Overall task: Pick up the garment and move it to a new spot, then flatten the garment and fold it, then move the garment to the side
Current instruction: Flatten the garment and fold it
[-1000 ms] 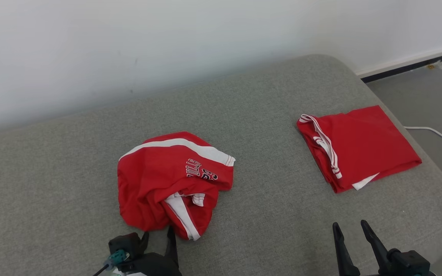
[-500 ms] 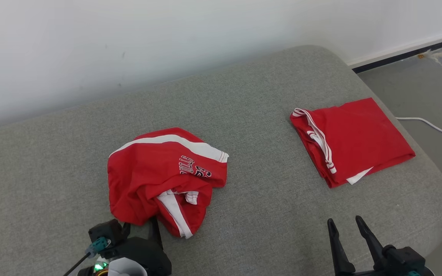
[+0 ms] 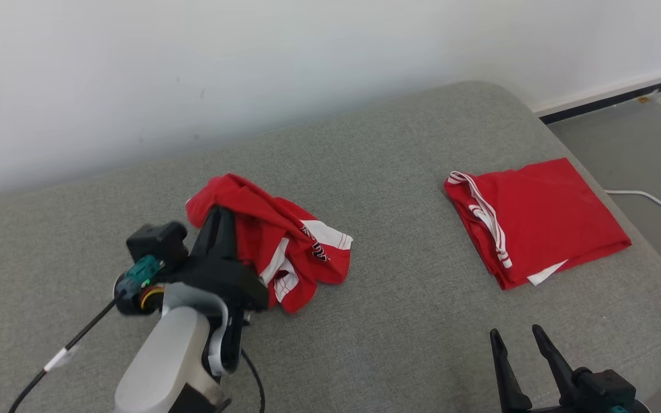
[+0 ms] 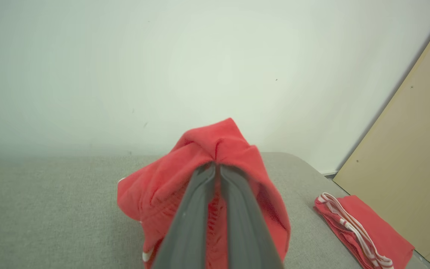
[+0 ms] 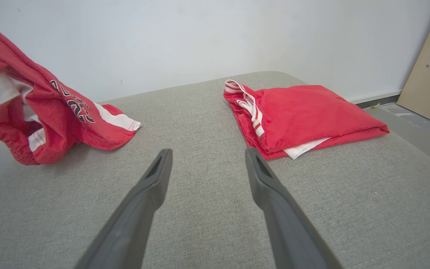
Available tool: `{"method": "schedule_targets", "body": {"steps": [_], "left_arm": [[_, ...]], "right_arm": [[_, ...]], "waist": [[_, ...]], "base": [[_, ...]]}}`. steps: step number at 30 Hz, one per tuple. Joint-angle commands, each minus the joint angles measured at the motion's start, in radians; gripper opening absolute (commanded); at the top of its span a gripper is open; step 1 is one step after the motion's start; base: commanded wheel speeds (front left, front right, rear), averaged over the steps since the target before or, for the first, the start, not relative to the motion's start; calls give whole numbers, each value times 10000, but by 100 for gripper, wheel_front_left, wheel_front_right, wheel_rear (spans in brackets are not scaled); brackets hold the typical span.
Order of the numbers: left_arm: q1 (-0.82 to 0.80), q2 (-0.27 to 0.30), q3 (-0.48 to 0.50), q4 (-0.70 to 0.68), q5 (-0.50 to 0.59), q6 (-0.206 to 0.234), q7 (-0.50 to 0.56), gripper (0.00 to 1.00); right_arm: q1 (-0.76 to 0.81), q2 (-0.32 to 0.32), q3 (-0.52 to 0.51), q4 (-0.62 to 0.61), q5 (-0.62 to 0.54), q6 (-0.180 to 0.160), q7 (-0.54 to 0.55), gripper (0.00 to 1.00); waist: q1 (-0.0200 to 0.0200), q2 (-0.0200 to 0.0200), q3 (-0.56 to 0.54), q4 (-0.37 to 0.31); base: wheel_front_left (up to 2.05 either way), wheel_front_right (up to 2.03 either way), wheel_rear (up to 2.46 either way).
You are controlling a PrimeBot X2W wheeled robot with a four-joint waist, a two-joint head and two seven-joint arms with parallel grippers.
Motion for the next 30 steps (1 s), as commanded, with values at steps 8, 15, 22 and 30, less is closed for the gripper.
{"method": "schedule_targets", "body": {"steps": [8,15,22,30], "left_arm": [[-2036,-113,-1860,-709,-389,-550,15,0],[-3010,-90,-3752,-1529,-1430,-97,-28,0],[-2642,-96,-4236,-334,-1405,254,-23,0],[-1825,-10,-4208,952,-1250,244,-27,0]], "right_arm": [[147,-34,109,-59,-36,-23,60,100],[195,-5,59,-78,-5,-23,38,100],[243,58,19,-52,54,-23,-12,100],[205,106,37,18,63,-23,-68,100]], "waist": [[0,-1,-302,69],[0,-1,-357,129],[0,-1,-288,585],[0,-1,-277,1256]], "base": [[0,0,0],[0,0,0],[0,0,0],[0,0,0]]}}
